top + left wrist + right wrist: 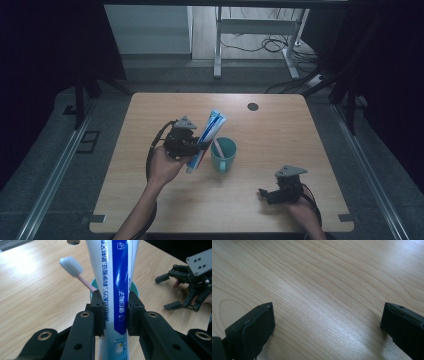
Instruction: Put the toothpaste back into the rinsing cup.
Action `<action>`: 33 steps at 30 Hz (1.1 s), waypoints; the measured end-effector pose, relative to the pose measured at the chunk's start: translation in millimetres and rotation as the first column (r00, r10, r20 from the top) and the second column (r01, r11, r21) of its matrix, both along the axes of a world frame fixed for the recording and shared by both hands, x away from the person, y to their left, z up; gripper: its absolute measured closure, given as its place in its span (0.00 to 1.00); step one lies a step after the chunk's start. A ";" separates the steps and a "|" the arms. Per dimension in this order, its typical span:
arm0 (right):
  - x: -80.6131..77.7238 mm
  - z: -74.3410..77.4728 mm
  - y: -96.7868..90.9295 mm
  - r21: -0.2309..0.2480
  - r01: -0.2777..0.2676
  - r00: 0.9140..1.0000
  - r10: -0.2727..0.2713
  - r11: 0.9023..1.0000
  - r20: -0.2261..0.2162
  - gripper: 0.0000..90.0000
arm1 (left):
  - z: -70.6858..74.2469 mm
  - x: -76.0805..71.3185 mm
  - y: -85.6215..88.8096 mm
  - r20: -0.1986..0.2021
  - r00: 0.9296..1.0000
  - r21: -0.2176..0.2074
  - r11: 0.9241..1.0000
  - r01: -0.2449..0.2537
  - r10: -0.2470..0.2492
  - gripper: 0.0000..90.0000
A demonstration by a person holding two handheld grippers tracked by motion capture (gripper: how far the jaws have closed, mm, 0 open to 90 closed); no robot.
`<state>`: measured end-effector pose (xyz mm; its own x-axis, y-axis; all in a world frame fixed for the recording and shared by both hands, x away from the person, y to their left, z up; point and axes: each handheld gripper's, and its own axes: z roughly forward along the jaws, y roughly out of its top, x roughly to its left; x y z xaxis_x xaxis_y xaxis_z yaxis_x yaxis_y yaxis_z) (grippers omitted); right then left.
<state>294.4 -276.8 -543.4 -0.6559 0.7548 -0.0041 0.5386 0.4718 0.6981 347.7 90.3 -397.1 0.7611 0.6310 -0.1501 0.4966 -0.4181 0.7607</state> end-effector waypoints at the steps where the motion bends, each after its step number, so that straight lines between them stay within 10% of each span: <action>1: 0.0 0.0 0.0 0.000 0.000 1.000 0.000 1.000 0.000 0.00 | 0.2 0.7 -0.8 0.001 1.000 -0.007 1.000 -0.001 0.001 0.80; 33: 0.0 0.0 0.0 0.000 -0.001 1.000 0.001 1.000 0.000 0.00 | 9.5 28.5 -38.5 0.071 0.996 -0.079 0.996 -0.040 0.045 0.81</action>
<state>294.4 -276.9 -543.4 -0.6566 0.7542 -0.0042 0.5381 0.4723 0.6981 376.2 51.8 -387.6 0.7446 0.6515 -0.1451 0.4549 -0.3363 0.8246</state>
